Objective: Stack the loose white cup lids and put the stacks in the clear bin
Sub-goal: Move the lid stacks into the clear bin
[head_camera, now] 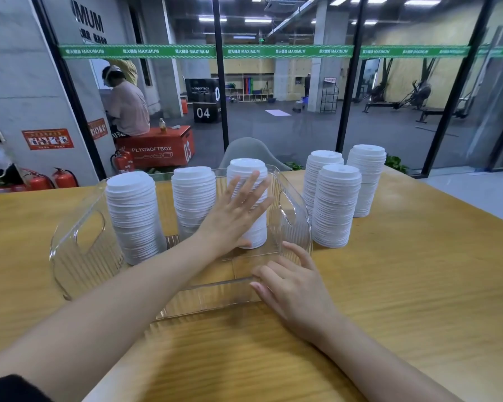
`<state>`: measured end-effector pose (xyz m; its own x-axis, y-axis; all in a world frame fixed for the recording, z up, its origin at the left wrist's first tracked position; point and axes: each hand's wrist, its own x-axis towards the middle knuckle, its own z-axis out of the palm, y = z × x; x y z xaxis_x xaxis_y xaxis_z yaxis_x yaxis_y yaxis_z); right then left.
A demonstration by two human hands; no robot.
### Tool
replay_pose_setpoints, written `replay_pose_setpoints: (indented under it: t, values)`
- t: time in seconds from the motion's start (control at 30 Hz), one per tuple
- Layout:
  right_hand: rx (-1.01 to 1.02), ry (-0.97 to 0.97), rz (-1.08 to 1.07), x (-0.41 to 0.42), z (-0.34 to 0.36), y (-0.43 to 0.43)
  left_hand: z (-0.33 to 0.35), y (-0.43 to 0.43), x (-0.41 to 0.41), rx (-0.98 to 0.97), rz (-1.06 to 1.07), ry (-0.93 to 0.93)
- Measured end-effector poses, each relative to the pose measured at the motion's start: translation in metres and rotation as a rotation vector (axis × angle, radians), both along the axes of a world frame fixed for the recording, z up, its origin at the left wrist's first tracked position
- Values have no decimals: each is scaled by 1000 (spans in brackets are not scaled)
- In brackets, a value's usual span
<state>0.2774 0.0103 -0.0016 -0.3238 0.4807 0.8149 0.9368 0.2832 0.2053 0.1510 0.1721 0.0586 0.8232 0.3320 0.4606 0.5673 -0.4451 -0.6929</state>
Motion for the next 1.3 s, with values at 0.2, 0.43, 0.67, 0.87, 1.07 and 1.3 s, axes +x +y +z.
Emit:
replay_pose_setpoints:
  t: [0.2, 0.43, 0.67, 0.87, 1.07, 1.3]
  values:
    - [-8, 17, 14, 0, 0, 0, -5, -2, 14, 23, 9, -33]
    - [-8, 18, 13, 1, -3, 1, 21, -2, 6, -30, -17, -247]
    - [-13, -4, -2, 1, -1, 0, 19, -2, 8, -109, -11, -280]
    - [-50, -141, -46, 14, 9, -14, 22, -35, 9, -135, -80, -404]
    - [-15, -195, -68, 55, 13, -55, 25, -88, 32, -211, -281, -568]
    - [7, -79, -211, 119, 4, -84, 12, -146, 91, -388, -487, -687]
